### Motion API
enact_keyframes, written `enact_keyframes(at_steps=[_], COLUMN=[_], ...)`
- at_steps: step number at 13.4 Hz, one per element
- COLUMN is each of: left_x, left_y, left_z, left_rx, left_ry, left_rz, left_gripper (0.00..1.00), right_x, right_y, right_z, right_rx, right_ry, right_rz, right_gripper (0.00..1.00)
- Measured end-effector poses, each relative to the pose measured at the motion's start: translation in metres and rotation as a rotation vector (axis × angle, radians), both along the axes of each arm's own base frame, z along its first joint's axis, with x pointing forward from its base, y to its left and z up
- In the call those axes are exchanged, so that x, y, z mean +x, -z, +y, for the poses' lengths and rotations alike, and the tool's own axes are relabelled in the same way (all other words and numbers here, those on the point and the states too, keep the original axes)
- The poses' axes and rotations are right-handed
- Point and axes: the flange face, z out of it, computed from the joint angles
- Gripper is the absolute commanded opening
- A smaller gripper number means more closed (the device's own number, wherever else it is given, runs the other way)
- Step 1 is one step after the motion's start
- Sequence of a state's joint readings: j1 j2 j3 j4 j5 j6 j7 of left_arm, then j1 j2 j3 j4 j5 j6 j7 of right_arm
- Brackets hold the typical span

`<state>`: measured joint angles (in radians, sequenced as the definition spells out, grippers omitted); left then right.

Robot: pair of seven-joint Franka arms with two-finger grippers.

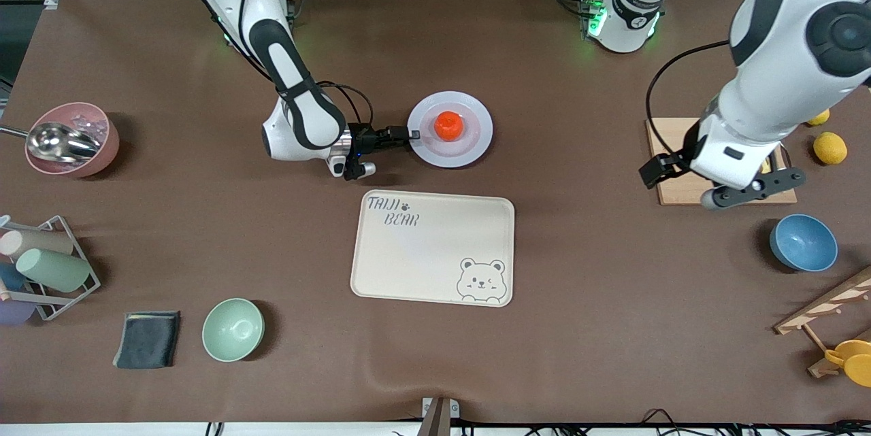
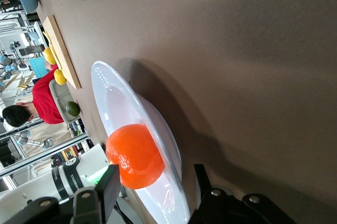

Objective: Place orange and plate with both arms
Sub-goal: 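Raise the left gripper away while the right gripper reaches the plate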

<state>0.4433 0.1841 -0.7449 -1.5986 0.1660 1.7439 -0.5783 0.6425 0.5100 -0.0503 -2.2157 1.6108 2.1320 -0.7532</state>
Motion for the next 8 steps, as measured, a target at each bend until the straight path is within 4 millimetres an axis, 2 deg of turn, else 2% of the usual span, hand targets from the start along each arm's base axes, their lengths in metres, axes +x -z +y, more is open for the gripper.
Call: enact_keyframes(at_steps=[5,7,8], left_x=[0.004,0.001,0.000], left_y=[-0.022,-0.029,-0.036], left_z=[0.008,0.010,0.013], left_rx=[-0.007,-0.001,0.002], left_ry=[0.010,0.006,0.002], left_rz=[-0.027,-0.009,0.002], left_gripper=[1.00,1.00,1.00], right_x=[-0.008,-0.012,-0.013], right_y=[0.003,0.008,0.012], right_z=[0.009,0.011,0.011], right_rx=[-0.004,0.002,0.002], right_ry=[0.009,0.011,0.010], right_rz=[-0.003,-0.010,-0.011], right_gripper=[0.57,0.48,0.39])
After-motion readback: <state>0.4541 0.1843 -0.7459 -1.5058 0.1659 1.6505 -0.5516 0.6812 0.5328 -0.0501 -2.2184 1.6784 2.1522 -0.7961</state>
